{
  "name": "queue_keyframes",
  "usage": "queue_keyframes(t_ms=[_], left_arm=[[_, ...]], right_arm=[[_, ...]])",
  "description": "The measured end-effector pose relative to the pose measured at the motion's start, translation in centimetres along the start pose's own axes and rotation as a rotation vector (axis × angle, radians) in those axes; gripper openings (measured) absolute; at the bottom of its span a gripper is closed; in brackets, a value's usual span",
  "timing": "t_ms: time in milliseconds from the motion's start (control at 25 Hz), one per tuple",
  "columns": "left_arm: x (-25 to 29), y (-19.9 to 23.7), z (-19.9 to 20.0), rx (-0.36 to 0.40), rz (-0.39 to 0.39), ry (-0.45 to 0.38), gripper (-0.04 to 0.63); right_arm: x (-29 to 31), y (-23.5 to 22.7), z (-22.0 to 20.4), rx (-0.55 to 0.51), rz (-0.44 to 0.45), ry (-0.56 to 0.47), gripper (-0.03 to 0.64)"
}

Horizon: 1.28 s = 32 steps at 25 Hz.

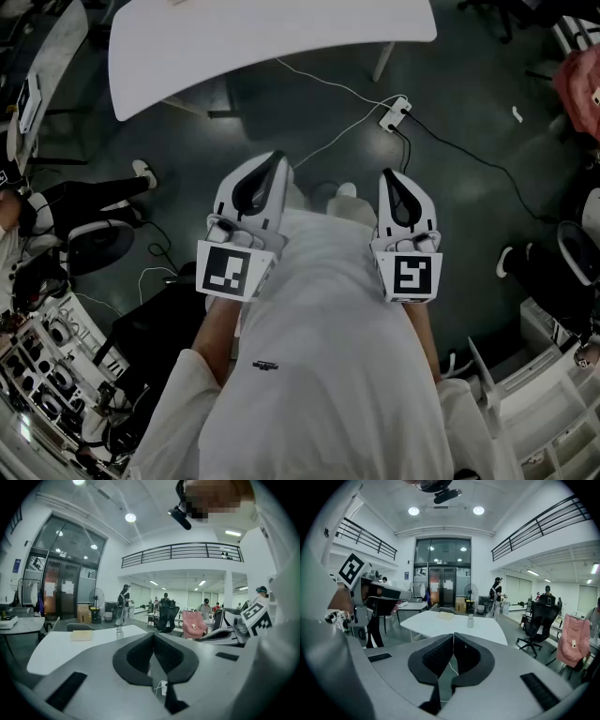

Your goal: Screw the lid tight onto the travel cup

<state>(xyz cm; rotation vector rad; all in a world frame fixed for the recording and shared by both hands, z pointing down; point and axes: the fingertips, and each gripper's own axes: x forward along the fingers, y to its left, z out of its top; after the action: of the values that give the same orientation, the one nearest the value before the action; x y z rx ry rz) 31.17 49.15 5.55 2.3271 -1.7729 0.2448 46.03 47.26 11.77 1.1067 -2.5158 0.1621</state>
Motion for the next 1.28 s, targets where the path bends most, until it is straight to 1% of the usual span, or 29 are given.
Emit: queue_keyframes(t_ms=[120,200,360,560,760,880,1000,1120,1200,1280], left_arm=[[-0.8,1.1,0.1,0.028,0.016,-0.002,0.003],[-1.4,2.1,0.1,0.018,0.021,-0.009,0.005],[-2.8,4.8,-0.2,-0.009,0.012,-0.013,0.005],[-4.3,7.9,0.0,-0.007,-0.045,-0.029,0.003],[-6.8,12.9,-0.3,-0.021,-0.071,-0.014,0.003],[-6.8,15.3,-0.3,-0.02,-0.101,-0.018,0.005],[-6.7,16.5,-0.3,-0.013,-0.136,-0.021,0.003],[-5.5,16.7,-0.3,-0.019,-0.161,-0.016,0.003],[-4.1,16.4,0.1,-0.026,-0.174,-0.016,0.005],[-2.2,16.2,0.4,-0.022,-0.181,-0.008,0.003]], right_arm=[[1.8,1.8,1.6,-0.003,0.012,-0.044,0.002],[2.6,3.2,2.8,0.001,0.01,-0.077,0.0],[3.8,5.5,4.2,0.012,-0.017,-0.098,0.0],[5.3,6.5,5.7,0.112,-0.1,-0.154,0.0],[7.5,10.8,7.0,0.193,-0.119,-0.142,0.0],[8.8,12.7,7.6,0.157,-0.162,-0.137,0.0],[9.1,13.7,8.1,0.104,-0.177,-0.122,0.0],[9.2,13.0,8.4,0.067,-0.188,-0.105,0.0],[9.8,12.1,8.5,0.07,-0.18,-0.106,0.0],[11.0,10.6,8.6,0.045,-0.181,-0.112,0.0]])
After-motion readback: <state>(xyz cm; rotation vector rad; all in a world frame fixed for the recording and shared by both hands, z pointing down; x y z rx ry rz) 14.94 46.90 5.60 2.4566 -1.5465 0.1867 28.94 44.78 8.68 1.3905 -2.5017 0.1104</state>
